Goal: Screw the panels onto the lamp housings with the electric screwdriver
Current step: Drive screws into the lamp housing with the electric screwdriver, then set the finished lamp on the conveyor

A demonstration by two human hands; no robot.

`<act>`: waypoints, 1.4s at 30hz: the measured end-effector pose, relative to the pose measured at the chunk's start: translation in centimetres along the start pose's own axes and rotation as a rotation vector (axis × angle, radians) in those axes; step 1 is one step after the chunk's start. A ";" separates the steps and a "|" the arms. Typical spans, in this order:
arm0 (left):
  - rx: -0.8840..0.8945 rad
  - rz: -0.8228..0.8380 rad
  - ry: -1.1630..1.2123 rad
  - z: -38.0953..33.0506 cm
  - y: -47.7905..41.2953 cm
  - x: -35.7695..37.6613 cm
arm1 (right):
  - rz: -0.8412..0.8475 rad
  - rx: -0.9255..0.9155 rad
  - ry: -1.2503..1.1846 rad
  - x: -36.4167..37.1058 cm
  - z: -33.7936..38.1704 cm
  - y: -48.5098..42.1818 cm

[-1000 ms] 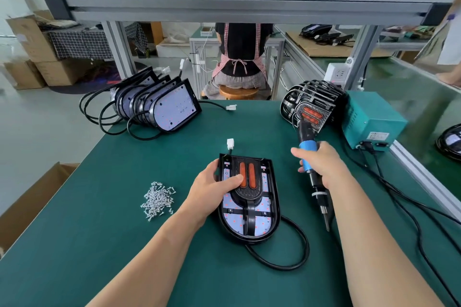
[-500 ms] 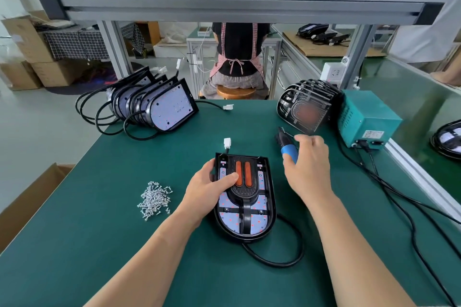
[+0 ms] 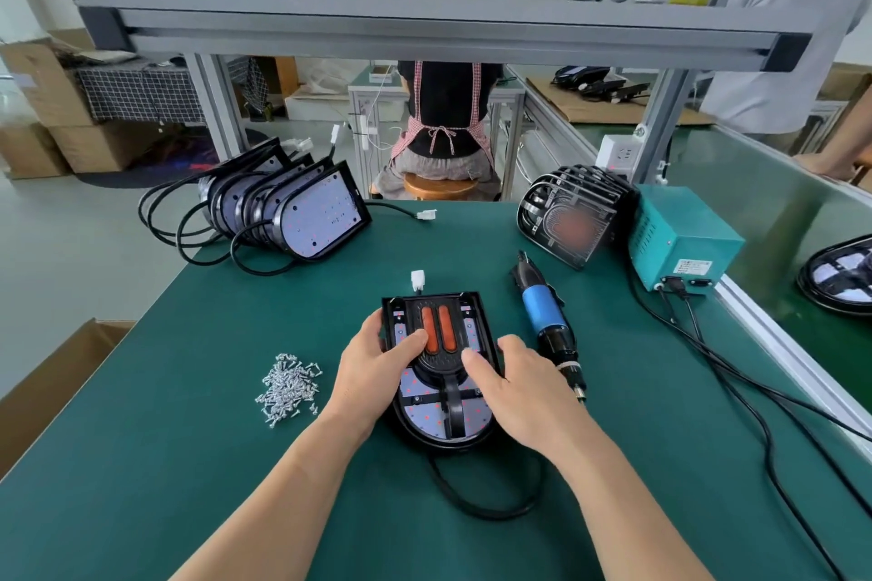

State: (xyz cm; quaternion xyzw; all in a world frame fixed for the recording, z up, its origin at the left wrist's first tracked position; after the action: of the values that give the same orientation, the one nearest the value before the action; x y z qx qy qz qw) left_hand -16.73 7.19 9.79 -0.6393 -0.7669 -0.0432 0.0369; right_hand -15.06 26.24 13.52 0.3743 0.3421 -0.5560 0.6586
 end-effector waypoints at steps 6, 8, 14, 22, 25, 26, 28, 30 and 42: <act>-0.008 0.018 0.047 0.1 0.0 -0.5 | 0.086 0.077 -0.429 0.7 -1.0 -0.3; 0.014 0.019 0.104 0.1 0.2 -0.8 | 0.171 0.141 -0.732 1.9 -1.3 -0.4; 0.055 -0.017 0.135 -0.1 0.3 -1.0 | 0.251 0.083 -0.917 3.7 -0.3 -0.8; 0.049 -0.111 0.189 0.3 -0.1 -1.7 | 0.034 -0.068 -0.851 0.6 -0.3 0.0; 0.041 -0.091 0.176 0.2 -0.1 -1.3 | -0.075 -0.149 -0.723 -2.2 -0.6 0.8; 0.045 -0.087 0.158 0.3 -0.2 -1.3 | -0.108 -0.172 -0.690 -3.2 -0.7 1.2; 0.057 -0.082 0.089 0.2 -0.2 -1.3 | -0.180 -0.216 -0.645 -5.1 -1.0 1.8; 0.073 -0.081 0.056 0.3 -0.2 -1.3 | -0.263 -0.238 -0.633 -7.1 -1.9 2.4; 0.128 -0.062 -0.045 1.7 -1.1 -1.9 | -0.755 -0.069 -0.632 -16.3 -13.7 4.6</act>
State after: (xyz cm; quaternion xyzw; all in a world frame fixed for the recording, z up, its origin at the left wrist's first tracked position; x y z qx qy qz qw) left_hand -17.45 5.33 7.83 -0.6122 -0.7883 0.0191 0.0591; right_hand -13.39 46.42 21.57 0.0153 0.2556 -0.8305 0.4947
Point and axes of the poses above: each hand's wrist, its own y-axis away from the middle knuckle, its own x-axis out of the palm, z = x × y, the point moved 7 cm from there along -y, towards the middle knuckle, and after that the axes turned 7 degrees about y, right-handed, at the moved point
